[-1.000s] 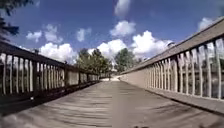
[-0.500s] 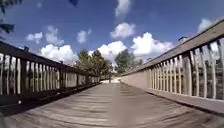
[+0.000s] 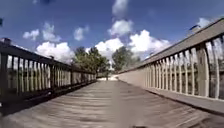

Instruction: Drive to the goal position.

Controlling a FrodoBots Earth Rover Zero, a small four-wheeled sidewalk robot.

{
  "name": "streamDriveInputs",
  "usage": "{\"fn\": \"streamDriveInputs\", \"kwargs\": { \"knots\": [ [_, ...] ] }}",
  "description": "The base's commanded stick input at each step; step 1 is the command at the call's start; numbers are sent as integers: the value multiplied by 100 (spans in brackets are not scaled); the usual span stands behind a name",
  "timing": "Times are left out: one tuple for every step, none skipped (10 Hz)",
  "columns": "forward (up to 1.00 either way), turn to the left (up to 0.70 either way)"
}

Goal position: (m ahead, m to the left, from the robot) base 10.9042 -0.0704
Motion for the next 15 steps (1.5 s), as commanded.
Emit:
{"fn": "streamDriveInputs", "kwargs": {
  "knots": [
    [70, 0],
    [70, 0],
    [70, 0],
    [70, 0],
    [70, 0],
    [70, 0],
    [70, 0],
    [70, 0],
    [70, 0],
    [70, 0],
    [70, 0],
    [70, 0],
    [70, 0],
    [70, 0],
    [70, 0]
  ]
}}
